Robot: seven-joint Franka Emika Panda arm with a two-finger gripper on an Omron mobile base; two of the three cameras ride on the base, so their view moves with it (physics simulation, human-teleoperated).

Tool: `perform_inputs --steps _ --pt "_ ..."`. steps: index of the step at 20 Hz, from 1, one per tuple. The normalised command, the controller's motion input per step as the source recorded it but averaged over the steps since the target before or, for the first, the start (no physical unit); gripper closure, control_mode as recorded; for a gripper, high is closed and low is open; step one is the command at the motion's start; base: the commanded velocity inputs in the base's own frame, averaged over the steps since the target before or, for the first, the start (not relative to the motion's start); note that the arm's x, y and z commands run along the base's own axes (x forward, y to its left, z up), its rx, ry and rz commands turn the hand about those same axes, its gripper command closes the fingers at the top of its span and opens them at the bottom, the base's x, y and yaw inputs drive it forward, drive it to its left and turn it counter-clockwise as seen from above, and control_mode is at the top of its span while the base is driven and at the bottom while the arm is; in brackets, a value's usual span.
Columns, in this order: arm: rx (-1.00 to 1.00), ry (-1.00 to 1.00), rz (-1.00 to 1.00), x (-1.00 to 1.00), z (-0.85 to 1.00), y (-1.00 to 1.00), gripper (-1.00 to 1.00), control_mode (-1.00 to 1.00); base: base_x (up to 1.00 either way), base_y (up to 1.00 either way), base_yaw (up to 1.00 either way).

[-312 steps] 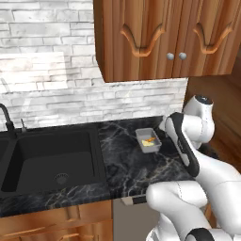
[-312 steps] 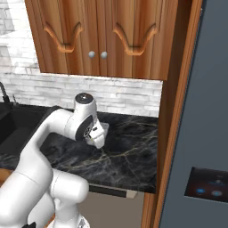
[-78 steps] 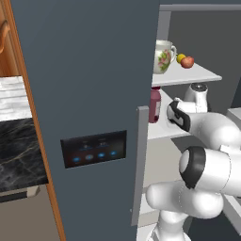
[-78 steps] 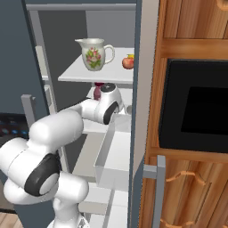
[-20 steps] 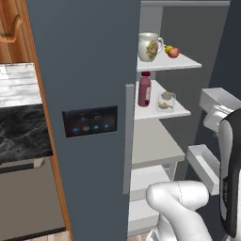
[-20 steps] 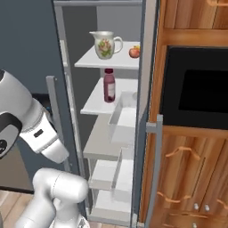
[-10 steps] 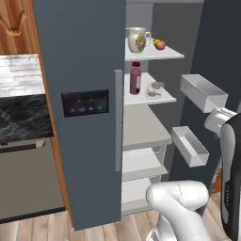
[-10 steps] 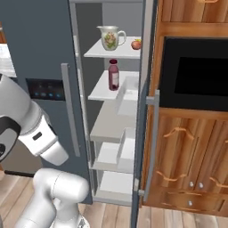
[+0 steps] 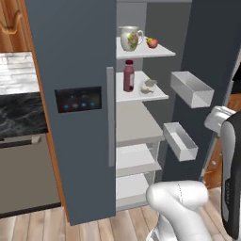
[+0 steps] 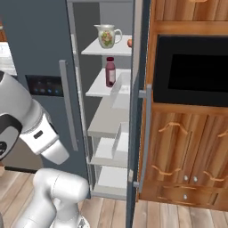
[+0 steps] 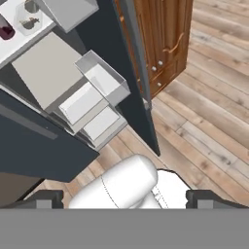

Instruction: Place the tupperware on the second highest shelf of the fridge. Make space for the tupperware among the existing items by rearranging them on the shelves if needed. Close the fridge door when finished.

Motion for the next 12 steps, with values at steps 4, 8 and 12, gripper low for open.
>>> perform_inputs --steps 4,8,12 --pt "0.00 0.00 0.00 0.00 0.00 0.00 -1.00 1.00 -0.03 -0.38 0.00" --pt "0.00 0.00 0.00 0.00 0.00 0.00 -1.00 1.00 -0.26 -0.47 0.00" --pt "0.00 0.00 0.00 0.00 0.00 0.00 -1.00 1.00 -0.33 -0.11 0.00"
